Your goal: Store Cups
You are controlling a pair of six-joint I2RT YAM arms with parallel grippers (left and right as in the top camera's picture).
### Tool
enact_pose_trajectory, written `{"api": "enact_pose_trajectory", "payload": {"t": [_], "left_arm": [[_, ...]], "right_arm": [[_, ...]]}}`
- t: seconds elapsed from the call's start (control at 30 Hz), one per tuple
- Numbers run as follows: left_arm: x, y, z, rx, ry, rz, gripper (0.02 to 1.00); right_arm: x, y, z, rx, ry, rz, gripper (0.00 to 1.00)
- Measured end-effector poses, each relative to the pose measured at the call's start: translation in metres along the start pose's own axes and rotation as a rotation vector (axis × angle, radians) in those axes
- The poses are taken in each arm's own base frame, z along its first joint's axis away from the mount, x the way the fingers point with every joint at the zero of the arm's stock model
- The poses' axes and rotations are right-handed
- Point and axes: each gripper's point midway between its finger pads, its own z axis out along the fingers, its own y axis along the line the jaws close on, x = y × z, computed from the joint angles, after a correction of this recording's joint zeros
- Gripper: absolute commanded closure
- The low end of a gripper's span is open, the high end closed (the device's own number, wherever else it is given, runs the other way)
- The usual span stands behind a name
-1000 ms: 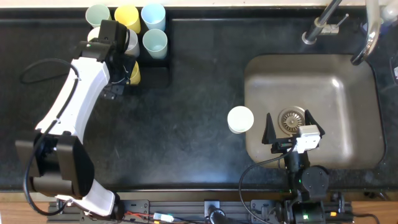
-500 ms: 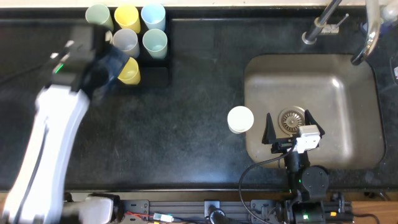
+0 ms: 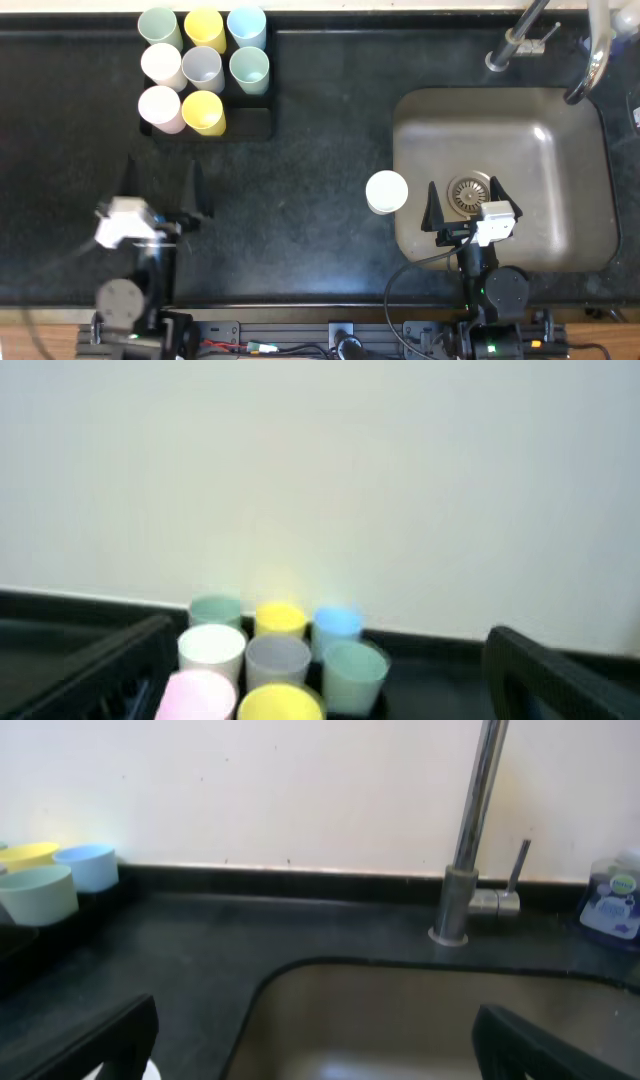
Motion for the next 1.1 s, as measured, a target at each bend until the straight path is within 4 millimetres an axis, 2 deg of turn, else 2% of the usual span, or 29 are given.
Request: {"api": "enact_pose_trajectory", "payload": {"t": [0.07, 0.2, 0.23, 0.4, 0.53, 0.83, 1.1], "left_arm": [[0.027, 0.004, -0.006, -0.011, 0.048, 0.047, 0.018], [0.013, 0.006, -0.009, -0.026, -0.004, 0.088, 0.018], [0.015, 0.006, -0.01, -0.027, 0.008, 0.095, 0.018], [0.067, 0.017, -0.02, -0.062, 0.223, 0.133, 0.02], [0.09, 0.024, -0.029, -0.086, 0.317, 0.153, 0.018], [0.088, 0.05, -0.032, -0.176, 0.32, 0.184, 0.018], [0.09, 0.045, -0.031, -0.146, 0.325, 0.179, 0.02]], "right_arm": [[0.0, 0.0, 0.0, 0.0, 0.001, 0.0, 0.005], [0.0, 0.0, 0.0, 0.0, 0.0, 0.0, 0.003], [0.0, 0.0, 0.0, 0.001, 0.0, 0.0, 0.005], [0.0, 0.0, 0.0, 0.0, 0.001, 0.0, 0.003], [0.0, 0.0, 0.0, 0.0, 0.0, 0.0, 0.005], [0.0, 0.0, 0.0, 0.001, 0.0, 0.0, 0.005], [0.0, 0.0, 0.0, 0.0, 0.001, 0.0, 0.005]]}}
